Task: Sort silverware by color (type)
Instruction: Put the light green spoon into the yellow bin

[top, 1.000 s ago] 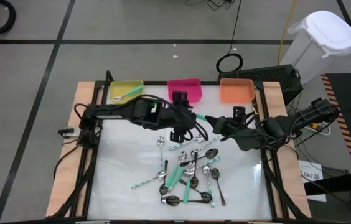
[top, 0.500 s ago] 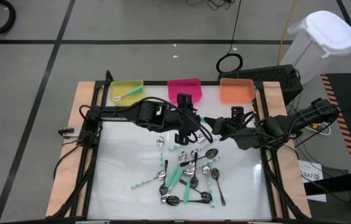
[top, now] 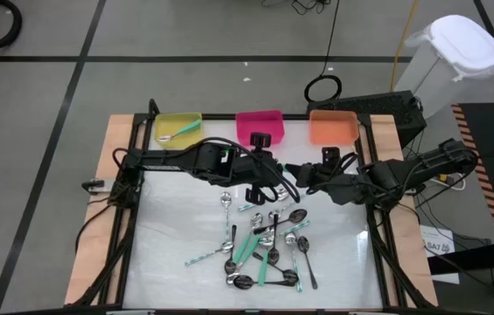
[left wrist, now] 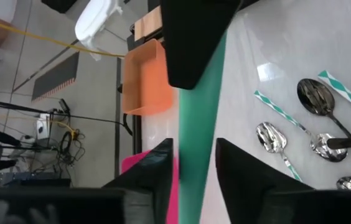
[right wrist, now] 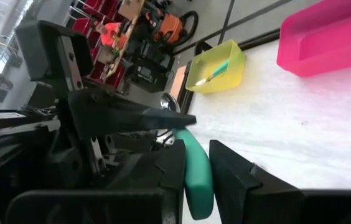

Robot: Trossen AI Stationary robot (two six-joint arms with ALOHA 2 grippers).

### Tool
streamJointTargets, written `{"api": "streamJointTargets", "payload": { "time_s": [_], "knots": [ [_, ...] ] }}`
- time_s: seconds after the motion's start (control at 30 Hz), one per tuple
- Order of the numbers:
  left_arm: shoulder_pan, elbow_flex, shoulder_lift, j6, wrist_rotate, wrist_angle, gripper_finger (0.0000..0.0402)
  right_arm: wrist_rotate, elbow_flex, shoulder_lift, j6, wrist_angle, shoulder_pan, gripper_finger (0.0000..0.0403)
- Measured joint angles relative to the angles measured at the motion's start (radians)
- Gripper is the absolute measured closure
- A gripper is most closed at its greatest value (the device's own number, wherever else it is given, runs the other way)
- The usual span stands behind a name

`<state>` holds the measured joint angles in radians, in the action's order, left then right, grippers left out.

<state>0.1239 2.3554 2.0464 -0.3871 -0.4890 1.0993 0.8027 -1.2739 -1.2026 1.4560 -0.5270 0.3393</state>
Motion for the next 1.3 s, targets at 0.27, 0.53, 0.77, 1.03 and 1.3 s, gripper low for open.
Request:
{"api": "streamJointTargets", "payload": {
  "time_s": [0.27,0.53,0.77,1.03,1.3],
  "knots": [
    [-0.007,0.000,-0.001,0.032,0.042,0.016,0.0317,-0.058,0.000,0.000,-0.014,-0.002,-0.025,0.0352],
    [-0.012,0.000,-0.002,0.036,0.045,0.030,0.0342,-0.074,0.000,0.000,-0.028,-0.001,-0.030,0.0351],
    [-0.013,0.000,-0.002,0.073,0.044,0.027,0.0332,-0.076,0.000,0.000,-0.029,0.000,-0.030,0.0349],
    [-0.019,0.000,0.010,0.090,0.040,0.024,0.0257,-0.076,0.001,0.000,-0.030,0.004,-0.030,0.0349],
    [-0.018,0.000,0.011,0.103,0.008,0.025,0.0266,-0.075,0.001,0.000,-0.032,0.002,-0.030,0.0349]
  ]
}}
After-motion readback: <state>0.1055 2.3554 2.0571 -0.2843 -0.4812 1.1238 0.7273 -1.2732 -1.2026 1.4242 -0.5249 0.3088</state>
